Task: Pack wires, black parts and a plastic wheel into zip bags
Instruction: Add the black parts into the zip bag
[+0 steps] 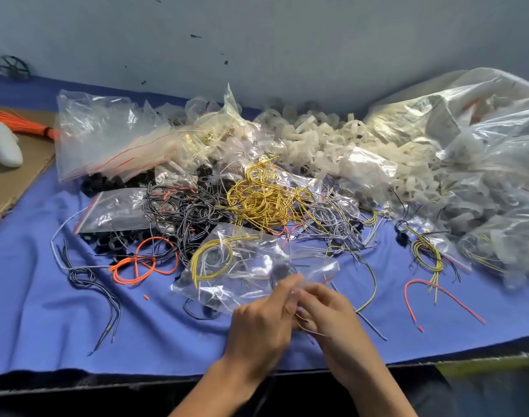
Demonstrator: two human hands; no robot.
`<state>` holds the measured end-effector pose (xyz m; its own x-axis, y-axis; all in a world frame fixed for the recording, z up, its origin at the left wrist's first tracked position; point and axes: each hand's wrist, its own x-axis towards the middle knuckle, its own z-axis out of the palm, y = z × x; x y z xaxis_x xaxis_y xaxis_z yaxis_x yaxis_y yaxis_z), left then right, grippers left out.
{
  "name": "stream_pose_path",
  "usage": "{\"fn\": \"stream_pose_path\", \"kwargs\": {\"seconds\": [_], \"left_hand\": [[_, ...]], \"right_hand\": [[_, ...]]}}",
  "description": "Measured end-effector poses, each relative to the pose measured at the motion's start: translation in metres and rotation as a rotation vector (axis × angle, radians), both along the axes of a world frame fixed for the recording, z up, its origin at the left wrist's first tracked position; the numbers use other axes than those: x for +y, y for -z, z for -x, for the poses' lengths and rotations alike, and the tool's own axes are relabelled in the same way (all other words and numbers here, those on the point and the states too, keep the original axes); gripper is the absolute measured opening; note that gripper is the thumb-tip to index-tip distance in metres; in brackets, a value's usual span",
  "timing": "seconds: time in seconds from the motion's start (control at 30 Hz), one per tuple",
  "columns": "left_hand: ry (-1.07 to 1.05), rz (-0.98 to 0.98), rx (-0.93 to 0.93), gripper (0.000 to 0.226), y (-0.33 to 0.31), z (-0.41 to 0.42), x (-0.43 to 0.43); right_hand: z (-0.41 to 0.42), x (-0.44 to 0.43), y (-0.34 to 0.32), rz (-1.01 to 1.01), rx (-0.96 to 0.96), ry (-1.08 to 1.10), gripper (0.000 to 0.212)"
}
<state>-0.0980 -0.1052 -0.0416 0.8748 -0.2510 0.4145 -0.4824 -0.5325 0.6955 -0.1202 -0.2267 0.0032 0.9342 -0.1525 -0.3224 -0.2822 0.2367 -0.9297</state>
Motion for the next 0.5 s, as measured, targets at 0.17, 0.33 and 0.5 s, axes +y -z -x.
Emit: {"fn": "stream_pose_path", "kwargs": {"seconds": [0.17, 0.33, 0.5], "left_hand": [[-0.019, 0.008, -0.093, 0.037, -0.010, -0.001, 0.002], [-0.010, 0.116, -0.083, 0.036, -0.007, 0.001, 0.005], [-0.020, 0.215, 0.025, 0.041, 0.003, -0.003, 0.006]], "right_hand": [[-0.051, 0.019, 0.003, -0.353, 0.114, -0.076, 0.019], [-0.075, 0.042, 0.010, -0.303, 0.121, -0.228, 0.020], [-0.075, 0.030, 0.004, 0.370, -0.081, -0.236, 0.025]]}}
